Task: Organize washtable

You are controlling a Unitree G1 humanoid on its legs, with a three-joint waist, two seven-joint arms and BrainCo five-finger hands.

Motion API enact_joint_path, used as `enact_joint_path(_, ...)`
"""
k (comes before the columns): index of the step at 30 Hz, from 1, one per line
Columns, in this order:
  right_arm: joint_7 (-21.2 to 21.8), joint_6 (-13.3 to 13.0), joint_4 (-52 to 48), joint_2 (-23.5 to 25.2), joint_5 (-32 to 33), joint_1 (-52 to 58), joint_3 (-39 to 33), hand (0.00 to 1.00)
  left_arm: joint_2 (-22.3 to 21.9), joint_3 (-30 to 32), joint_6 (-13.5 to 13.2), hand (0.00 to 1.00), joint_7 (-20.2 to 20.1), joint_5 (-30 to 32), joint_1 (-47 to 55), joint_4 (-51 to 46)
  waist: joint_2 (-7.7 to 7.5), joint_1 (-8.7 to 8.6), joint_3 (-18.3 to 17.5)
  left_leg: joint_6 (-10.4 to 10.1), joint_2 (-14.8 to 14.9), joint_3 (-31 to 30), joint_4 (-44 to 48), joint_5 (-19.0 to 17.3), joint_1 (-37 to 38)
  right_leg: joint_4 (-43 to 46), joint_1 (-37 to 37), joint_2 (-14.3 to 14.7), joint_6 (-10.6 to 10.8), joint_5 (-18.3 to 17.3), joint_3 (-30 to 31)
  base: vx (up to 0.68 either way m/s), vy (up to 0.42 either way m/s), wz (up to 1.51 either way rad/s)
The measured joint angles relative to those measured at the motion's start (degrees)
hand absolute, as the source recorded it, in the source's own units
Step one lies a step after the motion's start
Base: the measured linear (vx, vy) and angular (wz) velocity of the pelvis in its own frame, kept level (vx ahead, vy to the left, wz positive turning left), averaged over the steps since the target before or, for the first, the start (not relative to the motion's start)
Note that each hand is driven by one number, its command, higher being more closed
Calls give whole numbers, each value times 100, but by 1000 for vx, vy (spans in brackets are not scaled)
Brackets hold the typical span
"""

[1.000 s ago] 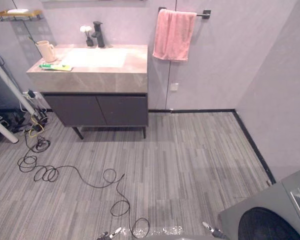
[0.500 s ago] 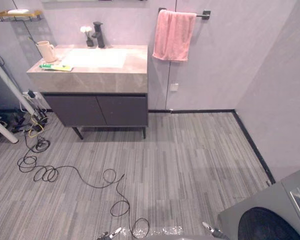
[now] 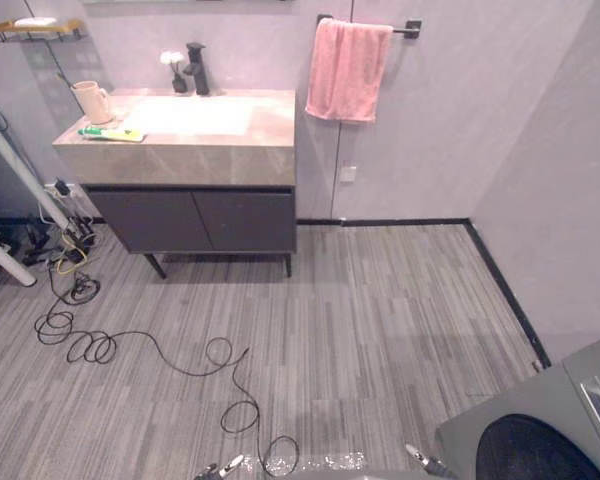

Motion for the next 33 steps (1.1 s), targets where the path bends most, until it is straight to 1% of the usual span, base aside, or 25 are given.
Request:
enact_joint_path(6, 1, 12, 0, 11, 12, -3, -114, 0, 4, 0, 2, 0, -3, 6, -7, -1, -9, 1, 6, 21, -2, 12, 10, -19, -47, 34, -65, -1, 14, -14, 5, -1, 0, -1)
enact_joint_path(9, -1, 17, -3, 60, 27, -64, -467, 0, 9, 60, 1, 0, 6, 1, -42, -12, -65, -4, 66, 69, -45, 70, 447, -319, -435, 802, -578, -52, 48, -392, 36, -16, 5, -6)
enact_joint_path(10, -3, 19, -21, 104, 102, -66, -612, 0, 20, 115, 2, 0, 7, 1, -57, -16, -88, -3, 103, 113, -101, 79, 603, -432, -513, 1241, -783, -118, 106, -647, 42, 0, 0, 0)
enact_joint_path(11, -4, 19, -37, 127, 146, -59, -668, 0, 19, 197, 3, 0, 7, 1, -57, -18, -142, -3, 148, 157, -138, 95, 666, -495, -522, 1471, -857, -163, 167, -779, 44, 0, 0, 0)
enact_joint_path(12, -5, 23, -127, 179, 251, -17, -642, 0, 12, 285, 4, 0, 16, -1, -59, -30, -148, 1, 192, 216, -177, 154, 791, -630, -511, 1948, -971, -249, 399, -980, 28, 14, 19, -11)
enact_joint_path(13, -2, 17, -296, 176, 321, 45, -500, 0, -2, 346, 8, 0, 20, 2, -57, -86, -196, 16, 233, 263, -167, 205, 909, -769, -490, 2809, -1338, -251, 498, -1034, 27, 21, 24, -13)
enact_joint_path(14, 0, 9, -402, 195, 385, 75, -388, 0, -6, 428, 22, 0, 14, 4, -58, -104, -169, 2, 268, 270, -156, 202, 1022, -853, -493, 3372, -1591, -254, 526, -1014, 6, 54, 15, -9)
enact_joint_path(15, 6, -19, -547, 237, 520, 93, -230, 0, -4, 536, 26, 0, 22, 2, -67, -142, -190, -14, 320, 282, -109, 197, 1283, -1053, -475, 4322, -2026, -271, 535, -1010, -51, 196, -21, -6)
enact_joint_path(16, 5, -34, -603, 271, 583, 96, -167, 0, -8, 718, 40, 0, 23, 6, -102, -235, -240, 21, 321, 210, 44, 217, 1503, -1343, -320, 4905, -2476, -463, 344, -1178, -473, 305, -54, -9)
enact_joint_path(17, 5, -49, -621, 292, 591, 74, -190, 0, -4, 727, 41, 0, 24, 6, -146, -258, -252, 9, 328, 125, 125, 216, 1457, -1419, -184, 4593, -2618, -585, 314, -1206, -737, 401, -81, -22)
enact_joint_path(19, 3, -52, -612, 297, 590, 12, -266, 0, -33, 728, 73, 0, 23, 6, -273, -263, -226, -23, 327, 1, 292, 244, 1222, -1477, 48, 3466, -2779, -637, 278, -1108, -1124, 435, -117, -8)
enact_joint_path(20, 2, -49, -552, 296, 585, -29, -399, 0, -115, 728, 74, 0, 23, 7, -393, -265, -207, -36, 340, -96, 368, 247, 1090, -1522, 203, 2774, -2817, -627, 226, -873, -1234, 446, -146, 10)
enact_joint_path(21, -1, -44, -504, 290, 589, -61, -491, 0, -180, 727, 73, 0, 21, 7, -451, -270, -177, -37, 360, -150, 431, 234, 1004, -1553, 319, 2459, -2827, -605, 179, -708, -1253, 514, -194, 21)
enact_joint_path(22, -1, -16, -511, 237, 582, -124, -554, 0, -324, 728, 74, 0, 19, 8, -524, -284, -43, -92, 405, -287, 648, 218, 825, -1631, 579, 2060, -2831, -466, 64, -313, -1275, 572, -234, 35)
enact_joint_path(23, -1, 3, -530, 212, 523, -126, -529, 0, -395, 763, 73, 0, 6, 23, -535, -289, 37, -172, 388, -421, 867, 167, 849, -1682, 704, 1889, -2793, -315, -28, 252, -1299, 746, -324, 31)
enact_joint_path(24, 3, 12, -502, 209, 486, -173, -573, 0, -468, 944, 84, 0, -2, 73, -560, -284, 95, -169, 354, -533, 1063, 112, 1004, -1656, 724, 2024, -2736, -188, -253, 421, -1412, 679, -307, 22)
enact_joint_path(25, 6, 8, -502, 204, 465, -227, -606, 0, -507, 1036, 84, 0, -3, 96, -593, -287, 69, -153, 329, -697, 1172, 65, 1126, -1550, 690, 2116, -2700, -151, -349, 314, -1459, 733, -352, 12)
enact_joint_path(26, -2, 4, -492, 227, 465, -297, -619, 0, -589, 1184, 113, 0, -9, 121, -668, -296, 66, -177, 327, -733, 1204, -87, 1446, -1171, 607, 2425, -2696, -144, -445, 56, -1513, 724, -355, 12)
enact_joint_path(27, 9, -2, -514, 195, 463, -295, -613, 0, -648, 1225, 114, 0, -10, 123, -629, -368, 88, -185, 327, -515, 1211, -125, 1995, -751, 510, 2810, -2619, -142, -590, -138, -1546, 697, -344, 16)
enact_joint_path(28, 14, -12, -554, 179, 467, -295, -573, 0, -683, 1308, 115, 0, -14, 96, -601, -391, 135, -191, 321, -419, 1223, -172, 2498, -551, 340, 2768, -2436, -99, -610, -235, -1585, 522, -249, 13)
enact_joint_path(29, 4, -11, -602, 183, 470, -254, -450, 0, -706, 1387, 112, 0, -15, 29, -516, -486, 188, -210, 283, -220, 1317, -238, 3443, -177, -1, 2473, -2036, 18, -600, -415, -1572, 507, -215, 6)
enact_joint_path(30, 3, -33, -692, 178, 475, -205, -193, 0, -727, 1399, 93, 0, -13, -10, -407, -664, 214, -157, 271, -143, 1484, -375, 4883, 86, -562, 2013, -1538, 269, -697, -599, -1450, 745, -280, -30)
enact_joint_path(31, -7, -65, -693, 147, 525, -302, 82, 0, -721, 1376, 68, 0, -11, -20, -369, -783, 337, -38, 291, -182, 1604, -456, 6029, 60, -1088, 1708, -1133, 527, -762, -641, -1287, 727, -257, -54)
enact_joint_path(32, -6, -73, -687, 169, 540, -362, 239, 0, -695, 1317, 58, 0, -10, -42, -373, -803, 298, 28, 331, -186, 1599, -476, 6434, 54, -1314, 1603, -941, 602, -794, -661, -1200, 675, -230, -65)
enact_joint_path(33, -12, -79, -686, 237, 588, -485, 590, 0, -634, 1262, 15, 0, -8, -76, -367, -841, 196, 69, 415, -229, 1534, -529, 6959, -20, -1724, 1421, -570, 645, -814, -674, -1073, 414, -139, -41)
